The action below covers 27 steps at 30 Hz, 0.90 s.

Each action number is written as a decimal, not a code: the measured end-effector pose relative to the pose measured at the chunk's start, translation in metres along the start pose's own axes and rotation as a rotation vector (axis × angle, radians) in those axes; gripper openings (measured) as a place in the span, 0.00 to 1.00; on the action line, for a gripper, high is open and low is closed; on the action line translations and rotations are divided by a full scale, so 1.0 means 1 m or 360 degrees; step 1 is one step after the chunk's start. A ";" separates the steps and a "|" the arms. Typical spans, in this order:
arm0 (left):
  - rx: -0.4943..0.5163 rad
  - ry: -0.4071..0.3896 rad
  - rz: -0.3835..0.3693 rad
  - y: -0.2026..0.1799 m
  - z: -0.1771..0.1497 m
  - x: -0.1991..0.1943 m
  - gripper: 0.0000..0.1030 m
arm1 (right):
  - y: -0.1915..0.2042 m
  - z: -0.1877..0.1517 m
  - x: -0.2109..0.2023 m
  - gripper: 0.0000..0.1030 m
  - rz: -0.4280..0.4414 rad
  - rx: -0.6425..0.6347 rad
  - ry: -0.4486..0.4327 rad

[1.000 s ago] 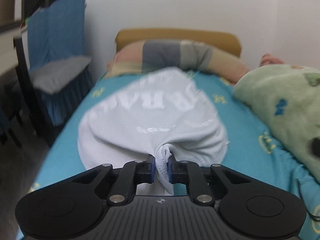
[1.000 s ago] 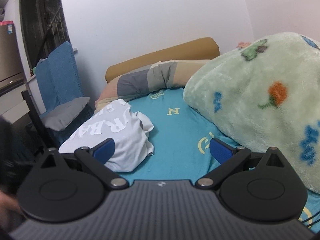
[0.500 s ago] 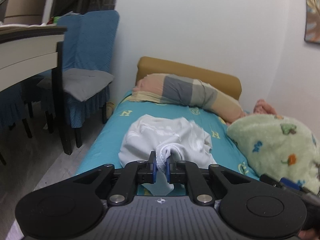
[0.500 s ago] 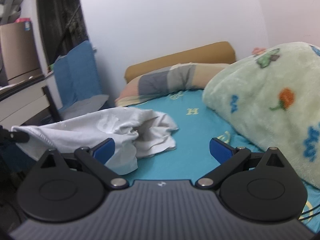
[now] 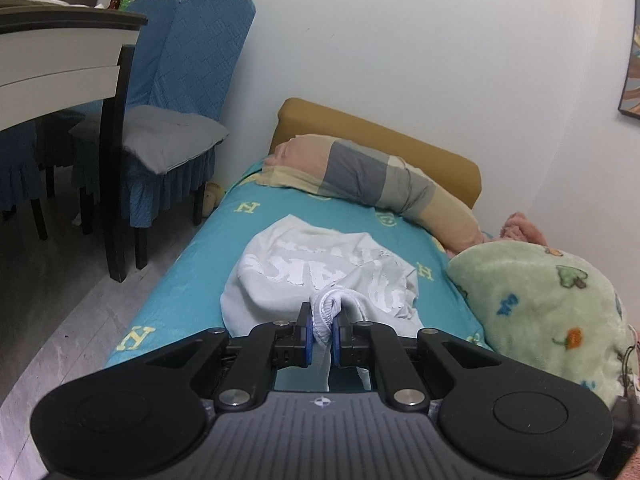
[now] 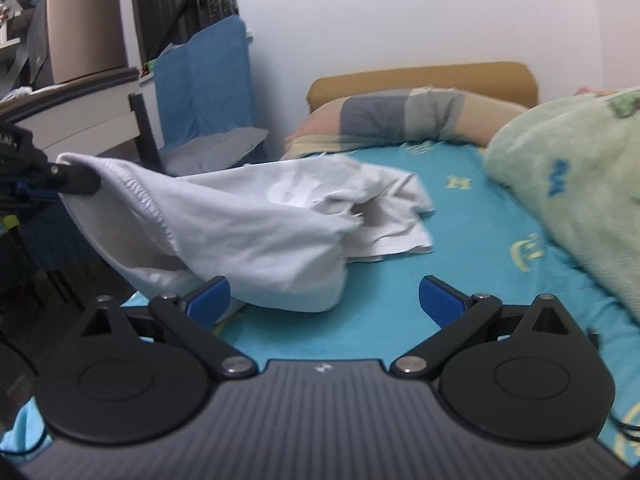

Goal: Fold clothes

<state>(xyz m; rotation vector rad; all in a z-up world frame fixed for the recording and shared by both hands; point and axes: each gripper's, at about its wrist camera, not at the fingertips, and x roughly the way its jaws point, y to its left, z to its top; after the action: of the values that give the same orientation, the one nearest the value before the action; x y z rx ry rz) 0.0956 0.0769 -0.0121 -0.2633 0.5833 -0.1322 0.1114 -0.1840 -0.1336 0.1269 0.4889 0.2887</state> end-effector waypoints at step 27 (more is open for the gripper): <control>0.0368 0.0202 0.0058 -0.082 -0.033 0.034 0.10 | -0.053 0.022 0.029 1.00 -0.0249 0.0360 -0.0097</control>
<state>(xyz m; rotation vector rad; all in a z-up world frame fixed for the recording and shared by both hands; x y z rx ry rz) 0.1011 -0.0151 -0.0331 -0.0197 0.6920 -0.1806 0.1599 -0.2270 -0.1373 0.3151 0.4673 0.0756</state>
